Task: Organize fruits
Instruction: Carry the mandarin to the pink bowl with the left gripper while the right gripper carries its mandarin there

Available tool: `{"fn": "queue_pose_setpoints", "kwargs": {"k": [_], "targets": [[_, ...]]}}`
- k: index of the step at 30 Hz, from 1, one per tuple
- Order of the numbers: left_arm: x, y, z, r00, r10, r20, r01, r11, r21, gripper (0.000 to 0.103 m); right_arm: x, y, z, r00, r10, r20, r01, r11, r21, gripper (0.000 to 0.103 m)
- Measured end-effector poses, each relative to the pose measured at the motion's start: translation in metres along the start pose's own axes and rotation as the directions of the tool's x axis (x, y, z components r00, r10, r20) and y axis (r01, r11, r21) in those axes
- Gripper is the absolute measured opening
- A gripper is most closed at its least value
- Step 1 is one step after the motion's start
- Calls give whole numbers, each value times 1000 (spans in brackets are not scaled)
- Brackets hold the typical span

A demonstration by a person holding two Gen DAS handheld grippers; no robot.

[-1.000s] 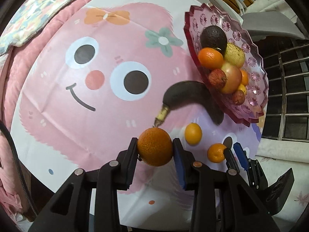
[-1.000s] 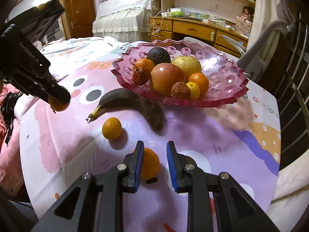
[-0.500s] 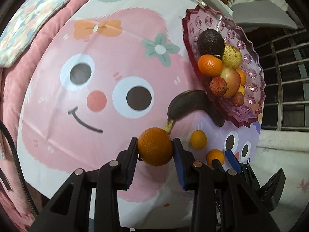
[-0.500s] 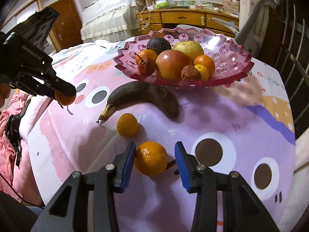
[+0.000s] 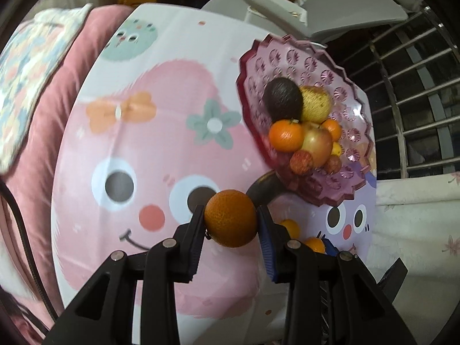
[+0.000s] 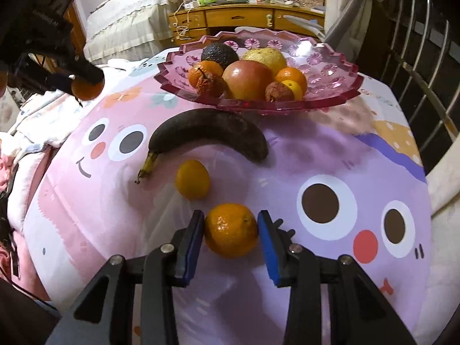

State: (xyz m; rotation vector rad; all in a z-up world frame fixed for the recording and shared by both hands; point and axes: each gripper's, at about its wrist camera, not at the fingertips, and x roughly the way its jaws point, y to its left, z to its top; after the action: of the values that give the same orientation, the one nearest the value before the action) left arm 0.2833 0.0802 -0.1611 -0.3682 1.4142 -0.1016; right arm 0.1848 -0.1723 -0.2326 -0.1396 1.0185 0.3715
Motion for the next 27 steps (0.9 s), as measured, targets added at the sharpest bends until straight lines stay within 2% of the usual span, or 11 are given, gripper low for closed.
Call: {"fn": "queue_pose_setpoints", "kwargs": {"k": [7, 15, 22, 25, 27], "targets": [[-5, -7, 27, 1000, -5, 26, 3, 996, 90, 34, -19, -5, 9, 997, -63, 44, 60, 996, 68, 38], [0, -23, 55, 997, -21, 74, 7, 982, 186, 34, -39, -12, 47, 985, -120, 121, 106, 988, 113, 38], [14, -36, 69, 990, -48, 129, 14, 968, 252, 34, -40, -15, 80, 975, -109, 194, 73, 981, 181, 38], [19, -40, 71, 986, -58, 157, 13, 962, 273, 34, -29, -16, 93, 982, -95, 165, 59, 975, 213, 38], [22, -44, 72, 980, -47, 194, -13, 955, 297, 34, -22, -15, 99, 984, -86, 158, 49, 973, 227, 38]]}}
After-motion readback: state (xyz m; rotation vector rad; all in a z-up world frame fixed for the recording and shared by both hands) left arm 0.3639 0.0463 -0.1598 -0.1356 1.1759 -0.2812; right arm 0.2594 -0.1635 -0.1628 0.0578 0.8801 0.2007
